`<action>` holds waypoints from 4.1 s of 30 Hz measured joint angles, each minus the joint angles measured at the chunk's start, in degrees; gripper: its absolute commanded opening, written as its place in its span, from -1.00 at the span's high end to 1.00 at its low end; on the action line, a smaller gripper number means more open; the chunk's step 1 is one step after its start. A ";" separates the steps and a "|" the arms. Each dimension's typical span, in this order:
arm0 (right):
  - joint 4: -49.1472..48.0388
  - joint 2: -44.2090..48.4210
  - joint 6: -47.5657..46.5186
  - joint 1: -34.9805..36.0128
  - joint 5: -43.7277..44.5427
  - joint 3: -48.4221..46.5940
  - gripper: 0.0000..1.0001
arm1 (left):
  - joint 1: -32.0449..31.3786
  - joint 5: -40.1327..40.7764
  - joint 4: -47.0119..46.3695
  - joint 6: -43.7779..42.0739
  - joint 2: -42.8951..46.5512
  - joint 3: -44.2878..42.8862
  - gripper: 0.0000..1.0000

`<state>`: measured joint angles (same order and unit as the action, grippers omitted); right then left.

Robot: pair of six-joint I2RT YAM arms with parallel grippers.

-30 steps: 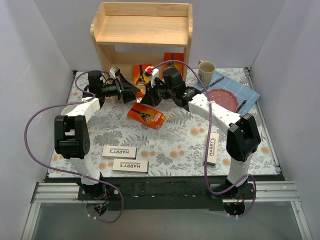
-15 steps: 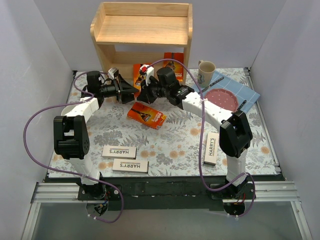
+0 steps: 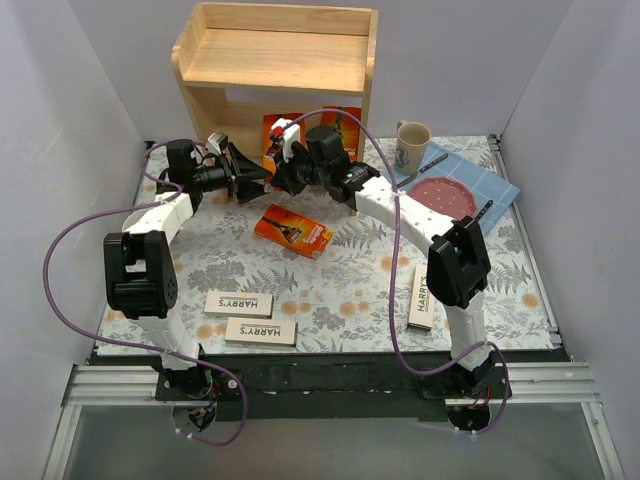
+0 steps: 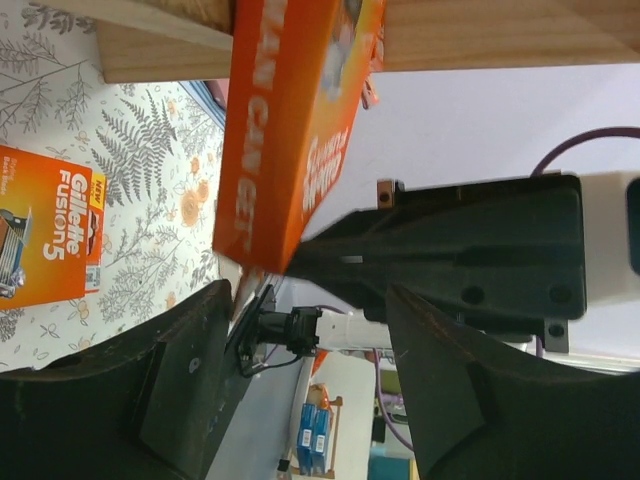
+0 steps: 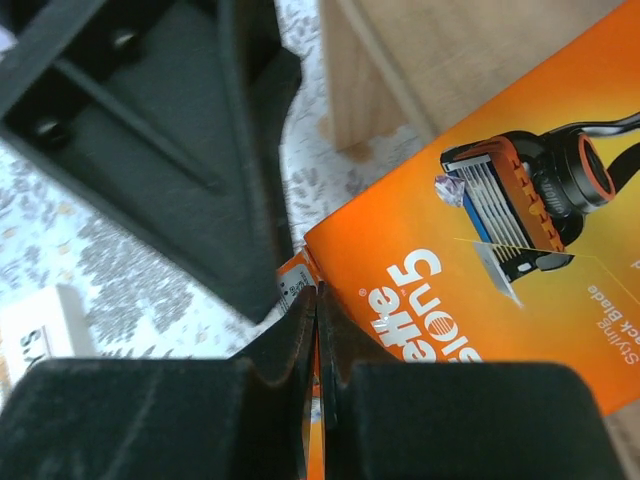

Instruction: Place and organize the shaving razors onto the shelf

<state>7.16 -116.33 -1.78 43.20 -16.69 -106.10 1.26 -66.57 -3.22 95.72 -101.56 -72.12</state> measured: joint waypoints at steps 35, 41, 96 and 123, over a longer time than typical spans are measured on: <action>-1.70 8.96 -6.14 -1.81 3.15 6.47 -0.17 | 3.08 27.54 13.53 -31.85 30.47 9.66 -0.54; -1.27 24.72 -4.02 -2.58 5.03 17.79 -0.46 | 3.13 40.46 4.22 -42.56 32.63 8.37 -0.57; -17.99 18.60 0.00 -14.93 20.20 24.09 -0.84 | -1.16 60.59 -23.45 -56.57 6.38 -0.90 -0.13; -22.45 16.41 -5.16 -12.96 30.49 23.04 -0.43 | 2.36 54.49 -27.87 -57.61 -3.26 -6.23 1.00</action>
<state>-15.29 -99.92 -6.94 30.24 13.80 -83.07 3.62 -12.08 -31.09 38.11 -104.81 -78.35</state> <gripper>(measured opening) 0.754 0.139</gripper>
